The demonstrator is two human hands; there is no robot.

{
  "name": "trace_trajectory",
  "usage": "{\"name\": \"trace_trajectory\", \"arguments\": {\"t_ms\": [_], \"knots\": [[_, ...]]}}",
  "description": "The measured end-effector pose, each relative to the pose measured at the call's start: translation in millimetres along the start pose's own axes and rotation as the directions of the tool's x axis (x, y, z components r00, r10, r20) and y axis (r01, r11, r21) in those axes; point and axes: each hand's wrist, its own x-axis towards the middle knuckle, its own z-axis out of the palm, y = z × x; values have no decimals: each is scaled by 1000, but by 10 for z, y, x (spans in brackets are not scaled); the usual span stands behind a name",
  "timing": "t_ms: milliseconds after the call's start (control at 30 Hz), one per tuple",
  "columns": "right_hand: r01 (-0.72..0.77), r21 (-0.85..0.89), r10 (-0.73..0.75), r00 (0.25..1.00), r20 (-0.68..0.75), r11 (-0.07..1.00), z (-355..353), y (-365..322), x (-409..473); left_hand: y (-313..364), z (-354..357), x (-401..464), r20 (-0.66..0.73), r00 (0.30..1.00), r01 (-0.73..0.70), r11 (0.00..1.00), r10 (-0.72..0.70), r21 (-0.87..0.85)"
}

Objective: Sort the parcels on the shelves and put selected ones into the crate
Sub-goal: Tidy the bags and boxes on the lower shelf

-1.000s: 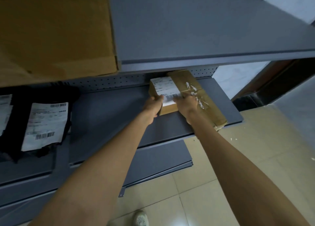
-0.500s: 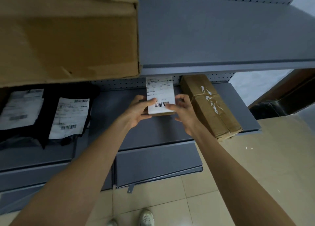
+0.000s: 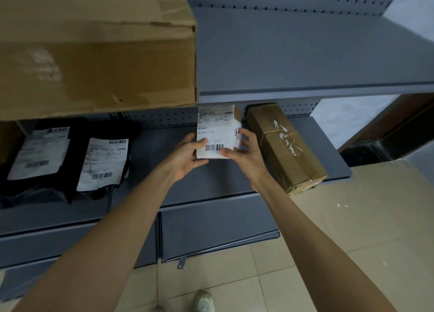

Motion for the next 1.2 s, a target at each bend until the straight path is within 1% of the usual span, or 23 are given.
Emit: {"name": "trace_trajectory", "arguments": {"t_ms": [100, 233, 333, 400, 467, 533, 600, 667, 767, 1000, 1100, 1167, 1200], "knots": [[9, -28, -10, 999, -48, 1000, -43, 6, -20, -13, 65, -2, 15, 1000, 6, 1000, -6, -7], [7, -44, -10, 997, -77, 999, -135, 29, -22, -13, 111, -12, 26, 999, 17, 999, -18, 30], [19, -60, -23, 997, -69, 998, -186, 30, -27, -22, 146, -23, 41, 999, 19, 999, -20, 43], [5, -19, -6, 999, -42, 1000, -217, 13, -42, -13, 174, -45, 44, 999, 3, 999, -5, 41], [-47, 80, 48, 999, -5, 996, -247, 9, -51, 13, 180, -66, 41, 999, -13, 999, 11, 45], [-110, 141, 106, 994, 39, 984, -277, 32, -51, 41, 167, -80, 49, 999, -11, 998, 8, 56], [-179, 163, 164, 981, 104, 970, -284, 72, -50, 64, 153, -103, 59, 998, 6, 998, -9, 58], [-253, 189, 227, 962, 149, 949, -270, 116, -52, 84, 154, -131, 38, 999, 22, 997, -25, 74], [-316, 216, 288, 945, 153, 924, -230, 153, -56, 117, 175, -177, -13, 999, 39, 993, -38, 115], [-328, 154, 306, 940, 149, 932, -162, 190, -29, 110, 39, -272, -23, 998, 54, 979, -51, 196], [-315, 139, 300, 946, 119, 939, -110, 193, -29, 95, -66, -305, -19, 998, 61, 967, -58, 248], [-304, 127, 293, 951, 95, 944, -48, 190, -21, 106, -159, -307, -44, 999, 40, 952, -28, 304], [-301, 120, 292, 953, 85, 946, -11, 184, -10, 116, -219, -303, -79, 997, 17, 937, 12, 349]]}}
